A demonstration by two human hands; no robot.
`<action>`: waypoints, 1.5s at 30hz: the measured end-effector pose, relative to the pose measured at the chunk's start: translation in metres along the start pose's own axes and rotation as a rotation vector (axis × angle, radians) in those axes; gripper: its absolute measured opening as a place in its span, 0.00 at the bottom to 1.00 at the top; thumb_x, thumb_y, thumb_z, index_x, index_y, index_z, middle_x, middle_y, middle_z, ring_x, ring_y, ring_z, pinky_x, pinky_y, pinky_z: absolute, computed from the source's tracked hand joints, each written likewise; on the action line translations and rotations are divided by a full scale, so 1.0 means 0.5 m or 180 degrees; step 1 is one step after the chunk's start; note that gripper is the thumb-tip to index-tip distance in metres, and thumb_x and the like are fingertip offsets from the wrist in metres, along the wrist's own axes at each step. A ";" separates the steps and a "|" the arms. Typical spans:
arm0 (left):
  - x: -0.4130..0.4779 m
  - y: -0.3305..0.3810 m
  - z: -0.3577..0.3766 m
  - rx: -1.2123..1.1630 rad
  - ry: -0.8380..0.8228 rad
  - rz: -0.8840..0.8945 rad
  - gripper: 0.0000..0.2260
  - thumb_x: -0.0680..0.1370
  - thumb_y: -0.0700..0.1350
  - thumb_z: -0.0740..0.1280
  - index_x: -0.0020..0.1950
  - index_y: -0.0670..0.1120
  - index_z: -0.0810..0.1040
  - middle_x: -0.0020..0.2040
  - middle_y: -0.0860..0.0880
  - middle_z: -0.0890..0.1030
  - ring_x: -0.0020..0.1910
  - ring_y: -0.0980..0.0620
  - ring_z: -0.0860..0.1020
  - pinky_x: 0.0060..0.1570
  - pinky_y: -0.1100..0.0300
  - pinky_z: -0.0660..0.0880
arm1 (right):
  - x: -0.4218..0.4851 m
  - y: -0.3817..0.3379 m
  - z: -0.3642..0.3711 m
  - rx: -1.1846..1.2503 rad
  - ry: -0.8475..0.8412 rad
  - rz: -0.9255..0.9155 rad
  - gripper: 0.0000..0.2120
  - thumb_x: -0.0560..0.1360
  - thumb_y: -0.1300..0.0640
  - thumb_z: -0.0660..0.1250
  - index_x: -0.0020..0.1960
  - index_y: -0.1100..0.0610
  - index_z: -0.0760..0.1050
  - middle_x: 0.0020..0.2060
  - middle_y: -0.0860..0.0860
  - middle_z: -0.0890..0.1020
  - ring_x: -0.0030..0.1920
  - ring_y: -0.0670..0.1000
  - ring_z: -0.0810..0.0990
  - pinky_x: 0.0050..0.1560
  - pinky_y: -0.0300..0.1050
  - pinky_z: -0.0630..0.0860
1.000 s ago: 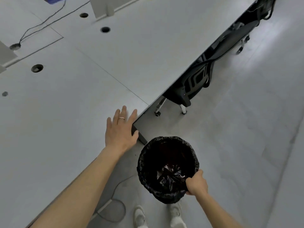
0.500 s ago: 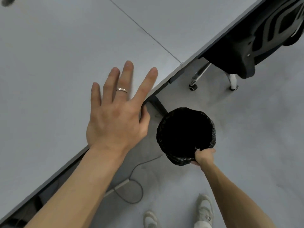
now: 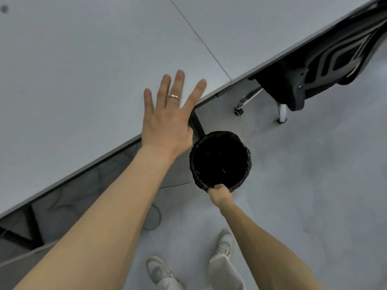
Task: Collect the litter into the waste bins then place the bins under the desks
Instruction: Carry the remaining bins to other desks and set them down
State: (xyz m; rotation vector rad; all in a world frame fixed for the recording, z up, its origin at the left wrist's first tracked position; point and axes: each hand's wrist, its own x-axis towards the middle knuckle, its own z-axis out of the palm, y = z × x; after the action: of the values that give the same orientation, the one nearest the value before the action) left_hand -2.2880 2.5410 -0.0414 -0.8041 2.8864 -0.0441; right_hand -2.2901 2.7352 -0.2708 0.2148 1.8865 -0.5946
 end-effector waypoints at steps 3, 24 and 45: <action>-0.092 0.047 -0.063 -0.0544 -0.0592 -0.0271 0.35 0.78 0.48 0.61 0.81 0.52 0.48 0.82 0.44 0.44 0.80 0.42 0.44 0.76 0.40 0.49 | -0.204 -0.056 -0.059 -0.1117 -0.0114 -0.0775 0.19 0.80 0.52 0.61 0.69 0.55 0.73 0.63 0.54 0.79 0.62 0.58 0.77 0.58 0.45 0.73; -1.351 -0.699 -0.184 -0.2753 -0.0453 -0.3804 0.13 0.79 0.48 0.62 0.63 0.56 0.78 0.63 0.51 0.81 0.57 0.45 0.81 0.55 0.56 0.77 | -1.183 -0.192 0.633 -0.3952 -0.0517 -0.4480 0.14 0.79 0.53 0.64 0.62 0.50 0.80 0.59 0.49 0.83 0.62 0.54 0.78 0.62 0.46 0.71; -2.169 -1.258 -0.045 -0.2500 0.0567 -0.6773 0.14 0.80 0.49 0.60 0.65 0.55 0.76 0.62 0.52 0.82 0.59 0.46 0.79 0.58 0.52 0.76 | -1.535 -0.089 1.882 -0.5987 -0.2593 -0.5616 0.18 0.79 0.48 0.58 0.65 0.48 0.77 0.60 0.49 0.82 0.63 0.58 0.75 0.62 0.50 0.74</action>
State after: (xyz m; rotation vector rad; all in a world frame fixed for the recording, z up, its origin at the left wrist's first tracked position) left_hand -1.0514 2.5623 0.1653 -3.2680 0.6399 0.7378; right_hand -1.2368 2.3280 0.1776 -2.5280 0.6524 0.3045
